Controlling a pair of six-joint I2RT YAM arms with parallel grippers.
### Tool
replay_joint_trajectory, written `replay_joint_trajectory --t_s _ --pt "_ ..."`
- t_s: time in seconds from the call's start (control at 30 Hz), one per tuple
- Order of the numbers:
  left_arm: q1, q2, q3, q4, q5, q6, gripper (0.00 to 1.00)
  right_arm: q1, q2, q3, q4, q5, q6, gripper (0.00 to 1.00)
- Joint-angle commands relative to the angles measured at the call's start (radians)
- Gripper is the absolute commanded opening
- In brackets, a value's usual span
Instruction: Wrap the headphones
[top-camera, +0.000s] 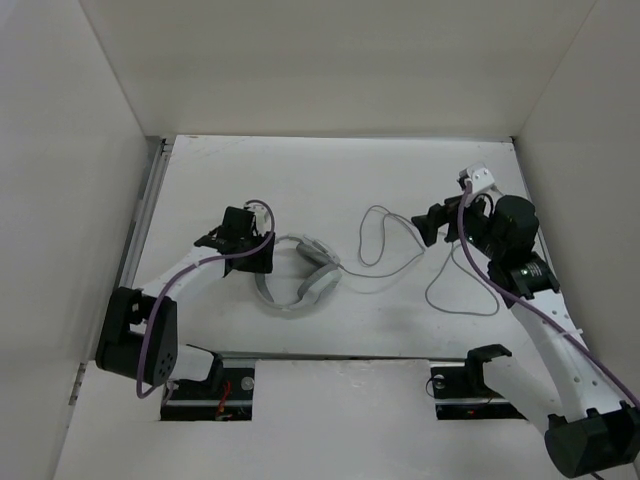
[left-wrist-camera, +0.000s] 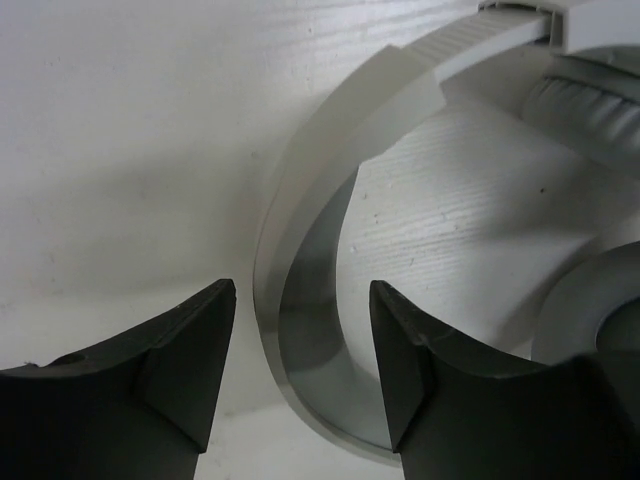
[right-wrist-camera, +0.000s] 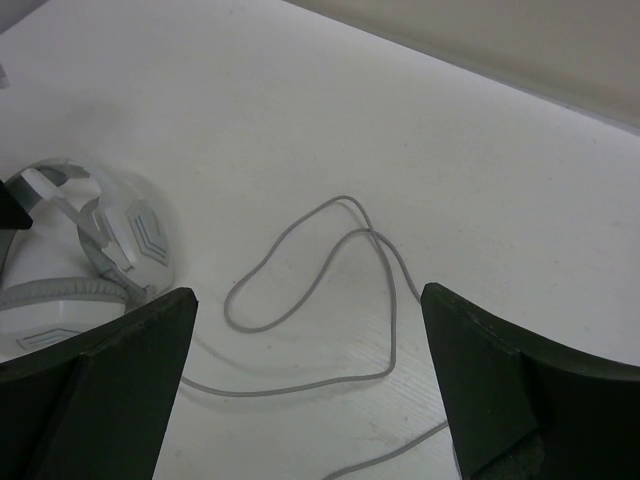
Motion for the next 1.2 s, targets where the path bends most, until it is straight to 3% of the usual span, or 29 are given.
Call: replay_joint_trajectory --t_s 0.0,0.1,0.33,0.7,0.77,0.93,1.17 --pt "0.01 0.008 -0.018 0.085 0.033 -0.007 0.53 0.009 0.016 0.048 0.106 0.008 0.039 1.0" --pt "0.007 0.017 -0.036 0.111 0.028 -0.018 0.57 0.009 0.036 0.069 0.116 0.008 0.053 1.0" --pt "-0.013 0.046 -0.074 0.153 0.0 -0.021 0.5 -0.008 0.055 0.095 0.131 0.008 0.062 1.0" --pt "-0.029 0.103 -0.098 0.212 0.003 0.01 0.04 -0.052 0.032 0.083 0.134 0.007 0.087 1.0" --pt "-0.029 0.103 -0.084 0.214 -0.004 0.013 0.0 -0.055 0.027 0.08 0.134 0.007 0.085 1.0" --pt "-0.03 0.08 0.054 0.156 -0.052 0.027 0.0 -0.044 0.012 0.054 0.125 -0.002 0.036 1.0" --pt "-0.024 0.071 0.486 -0.025 0.026 0.014 0.0 0.132 -0.002 0.006 0.091 -0.019 -0.182 1.0"
